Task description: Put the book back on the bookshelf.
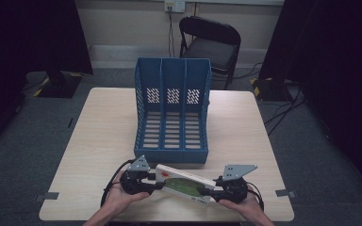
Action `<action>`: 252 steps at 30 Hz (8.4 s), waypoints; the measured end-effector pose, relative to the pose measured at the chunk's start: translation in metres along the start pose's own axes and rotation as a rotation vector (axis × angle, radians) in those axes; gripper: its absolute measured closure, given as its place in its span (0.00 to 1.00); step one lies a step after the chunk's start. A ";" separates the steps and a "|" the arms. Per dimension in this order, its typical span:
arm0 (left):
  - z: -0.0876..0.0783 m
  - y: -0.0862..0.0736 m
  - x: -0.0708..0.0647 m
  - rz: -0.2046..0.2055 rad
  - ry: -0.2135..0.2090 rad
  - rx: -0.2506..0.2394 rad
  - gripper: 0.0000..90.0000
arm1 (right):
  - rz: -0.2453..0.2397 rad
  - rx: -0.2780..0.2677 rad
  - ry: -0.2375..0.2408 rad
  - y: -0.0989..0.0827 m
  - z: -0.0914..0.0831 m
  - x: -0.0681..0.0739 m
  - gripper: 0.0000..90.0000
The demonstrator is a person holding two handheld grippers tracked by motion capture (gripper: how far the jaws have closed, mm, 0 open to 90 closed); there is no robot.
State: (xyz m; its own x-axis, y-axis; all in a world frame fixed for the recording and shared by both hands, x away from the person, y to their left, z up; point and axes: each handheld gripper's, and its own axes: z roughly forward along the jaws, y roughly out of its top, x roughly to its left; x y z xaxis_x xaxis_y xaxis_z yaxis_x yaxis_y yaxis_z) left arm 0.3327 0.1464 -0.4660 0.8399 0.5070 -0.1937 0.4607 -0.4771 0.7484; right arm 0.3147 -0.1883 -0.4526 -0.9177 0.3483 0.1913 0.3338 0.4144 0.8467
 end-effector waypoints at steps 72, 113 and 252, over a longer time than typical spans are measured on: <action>-0.011 -0.010 0.012 -0.105 0.079 0.060 0.44 | -0.034 0.060 -0.003 0.008 0.016 0.006 0.85; -0.048 -0.069 0.088 -0.151 0.442 0.033 0.08 | -0.017 -0.017 -0.049 0.035 -0.004 0.014 0.85; -0.048 -0.072 0.090 -0.163 0.457 0.013 0.04 | 0.375 -0.064 -0.946 0.100 0.093 -0.093 0.85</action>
State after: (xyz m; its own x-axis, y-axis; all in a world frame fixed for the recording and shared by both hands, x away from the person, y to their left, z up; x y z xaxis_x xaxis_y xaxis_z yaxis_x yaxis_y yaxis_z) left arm 0.3610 0.2604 -0.5071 0.5452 0.8383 -0.0071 0.5822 -0.3725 0.7227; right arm 0.4539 -0.1010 -0.4316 -0.2004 0.9797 0.0025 0.5268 0.1056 0.8434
